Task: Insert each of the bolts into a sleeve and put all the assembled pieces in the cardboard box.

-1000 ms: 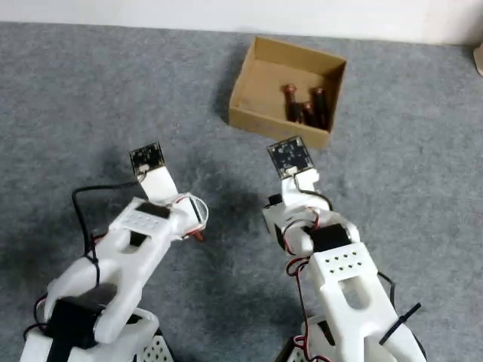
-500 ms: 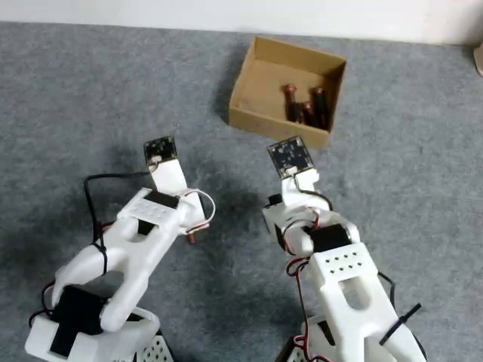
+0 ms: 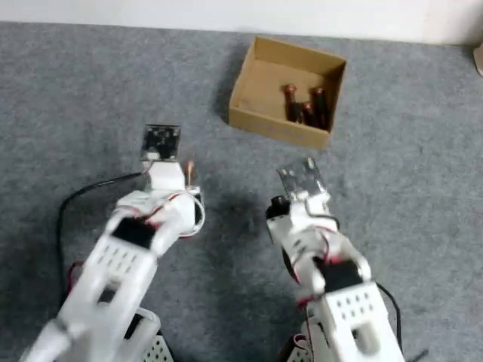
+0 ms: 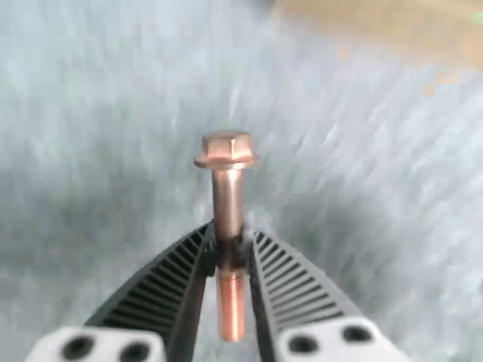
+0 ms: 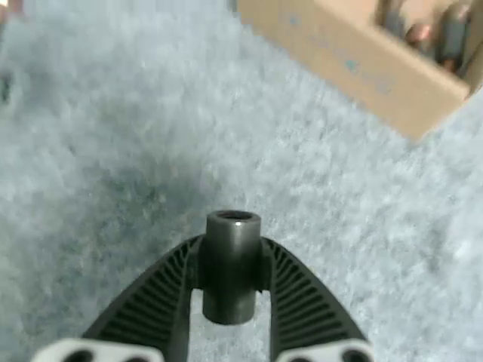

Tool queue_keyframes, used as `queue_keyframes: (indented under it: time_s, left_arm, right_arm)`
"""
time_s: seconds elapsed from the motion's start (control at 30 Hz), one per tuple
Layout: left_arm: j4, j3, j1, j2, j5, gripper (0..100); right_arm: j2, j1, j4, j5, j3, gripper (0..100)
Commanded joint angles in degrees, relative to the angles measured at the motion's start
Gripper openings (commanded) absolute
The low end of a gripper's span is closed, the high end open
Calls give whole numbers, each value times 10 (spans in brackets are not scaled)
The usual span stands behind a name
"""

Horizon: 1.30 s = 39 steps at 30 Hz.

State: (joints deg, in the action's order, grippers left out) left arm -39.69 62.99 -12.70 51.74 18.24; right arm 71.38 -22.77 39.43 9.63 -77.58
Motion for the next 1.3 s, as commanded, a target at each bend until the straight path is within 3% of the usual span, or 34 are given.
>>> queue_keyframes:
  time_s: [0.0, 0.17, 0.33, 0.5, 0.7, 1.27]
  left_arm:
    - [1, 2, -15, 176, -24, 4]
    - [116, 49, -63, 284, -20, 4]
    - [301, 140, -104, 297, -12, 4]
    - [433, 193, -128, 298, 63, 4]
    - [445, 232, -176, 296, 111, 4]
    - [447, 292, -231, 293, 111, 4]
  right_arm:
    - [170, 0, -16, 5, -49, 4]
    - [354, -37, 24, 5, -118, 4]
    - [323, -76, 35, 5, -124, 4]
    - [342, -77, 35, 5, -124, 4]
    - [341, -79, 35, 5, -124, 4]
    - [341, -80, 61, 3, -87, 4]
